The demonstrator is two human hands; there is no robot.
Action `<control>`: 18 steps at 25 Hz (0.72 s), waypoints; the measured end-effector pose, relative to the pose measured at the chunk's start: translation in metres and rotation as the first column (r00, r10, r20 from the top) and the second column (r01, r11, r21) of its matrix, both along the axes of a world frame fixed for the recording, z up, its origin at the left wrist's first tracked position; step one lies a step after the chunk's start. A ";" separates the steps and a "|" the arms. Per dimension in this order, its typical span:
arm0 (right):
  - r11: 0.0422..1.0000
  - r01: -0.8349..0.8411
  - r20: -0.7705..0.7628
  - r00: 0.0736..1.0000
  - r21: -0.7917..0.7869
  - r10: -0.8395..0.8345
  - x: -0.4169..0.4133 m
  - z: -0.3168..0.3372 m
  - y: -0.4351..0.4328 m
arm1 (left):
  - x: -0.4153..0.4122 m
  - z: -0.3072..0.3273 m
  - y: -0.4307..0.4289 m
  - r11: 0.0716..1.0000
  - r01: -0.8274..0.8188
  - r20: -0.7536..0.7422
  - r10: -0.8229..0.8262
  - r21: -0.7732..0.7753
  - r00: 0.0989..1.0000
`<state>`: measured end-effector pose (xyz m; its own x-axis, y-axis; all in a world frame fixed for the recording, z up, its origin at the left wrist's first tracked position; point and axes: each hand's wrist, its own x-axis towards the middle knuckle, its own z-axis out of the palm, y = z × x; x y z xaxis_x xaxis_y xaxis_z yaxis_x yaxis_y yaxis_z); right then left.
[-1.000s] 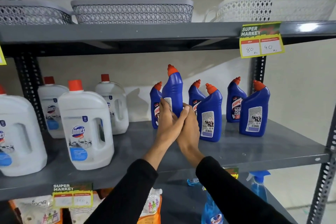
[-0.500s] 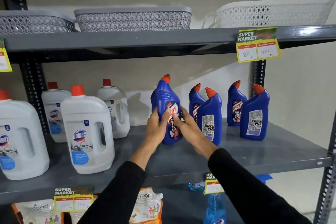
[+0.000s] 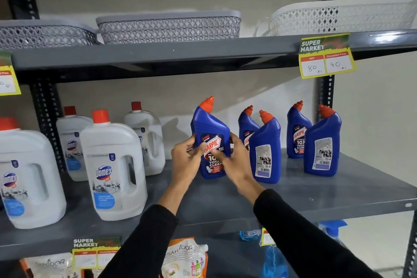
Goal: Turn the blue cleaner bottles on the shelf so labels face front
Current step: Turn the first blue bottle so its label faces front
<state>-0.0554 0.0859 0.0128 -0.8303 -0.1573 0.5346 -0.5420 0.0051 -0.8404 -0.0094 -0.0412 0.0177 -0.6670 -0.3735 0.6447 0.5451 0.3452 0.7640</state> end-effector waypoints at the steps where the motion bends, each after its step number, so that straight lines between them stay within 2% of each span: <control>1: 1.000 -0.005 -0.003 1.000 0.016 0.005 0.000 0.002 -0.002 | 0.000 -0.001 -0.002 1.000 -0.019 -0.006 0.019 -0.001 1.000; 9: 0.996 -0.066 0.119 0.991 0.061 0.058 -0.011 -0.017 -0.012 | -0.005 -0.018 -0.013 0.997 -0.065 0.083 0.067 -0.035 0.994; 18: 0.991 -0.127 0.167 0.979 0.043 0.118 -0.017 -0.037 -0.012 | -0.010 -0.041 -0.014 0.998 -0.068 0.159 0.065 0.017 0.985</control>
<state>-0.0722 0.0743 -0.0238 -0.8788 -0.2874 0.3808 -0.3961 -0.0057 -0.9182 -0.0196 -0.0553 -0.0230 -0.7329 -0.4333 0.5244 0.3936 0.3587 0.8464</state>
